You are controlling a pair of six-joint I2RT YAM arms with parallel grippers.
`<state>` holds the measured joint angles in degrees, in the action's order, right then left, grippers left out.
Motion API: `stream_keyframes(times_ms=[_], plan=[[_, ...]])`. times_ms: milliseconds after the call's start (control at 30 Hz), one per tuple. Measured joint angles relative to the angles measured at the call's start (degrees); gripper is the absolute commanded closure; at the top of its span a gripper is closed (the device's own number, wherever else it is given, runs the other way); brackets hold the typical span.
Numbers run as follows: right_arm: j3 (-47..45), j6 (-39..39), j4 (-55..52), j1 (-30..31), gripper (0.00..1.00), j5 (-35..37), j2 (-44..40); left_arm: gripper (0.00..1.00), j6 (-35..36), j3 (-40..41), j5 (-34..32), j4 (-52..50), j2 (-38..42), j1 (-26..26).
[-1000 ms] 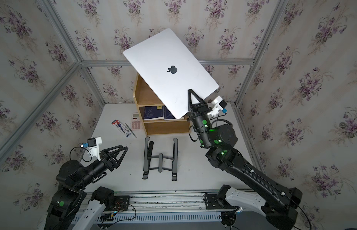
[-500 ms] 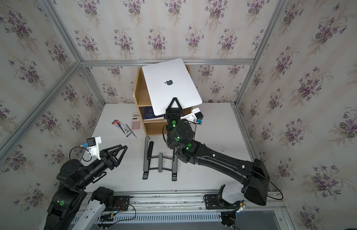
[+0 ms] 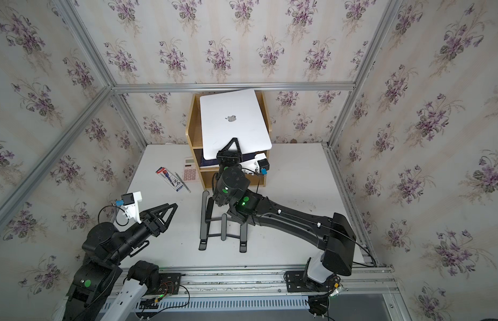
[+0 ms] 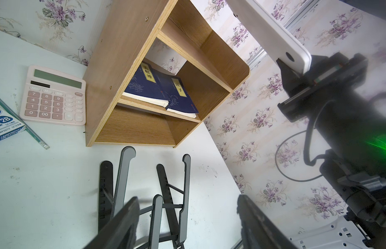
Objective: Close the laptop lid and set it aside
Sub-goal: Place the laptop on the shelf.
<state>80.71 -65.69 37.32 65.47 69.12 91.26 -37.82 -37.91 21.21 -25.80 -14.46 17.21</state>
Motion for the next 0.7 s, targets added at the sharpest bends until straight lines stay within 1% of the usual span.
stream_keyframes(times_ms=[167, 333, 700], plan=[[0.79, -2.08, -4.57, 0.09, 1.0, -0.02, 1.92, 0.26, -0.39, 0.02, -1.44, -0.24, -0.02, 0.0], [3.87, -5.7, -12.0, -0.09, 1.0, -1.01, 3.78, 0.26, -0.44, 0.0, -2.03, -0.39, -0.39, 0.0], [5.6, -12.46, -19.45, -2.49, 1.0, -3.06, 7.32, 0.26, -0.83, -0.09, -3.15, -1.14, -0.46, 0.0]])
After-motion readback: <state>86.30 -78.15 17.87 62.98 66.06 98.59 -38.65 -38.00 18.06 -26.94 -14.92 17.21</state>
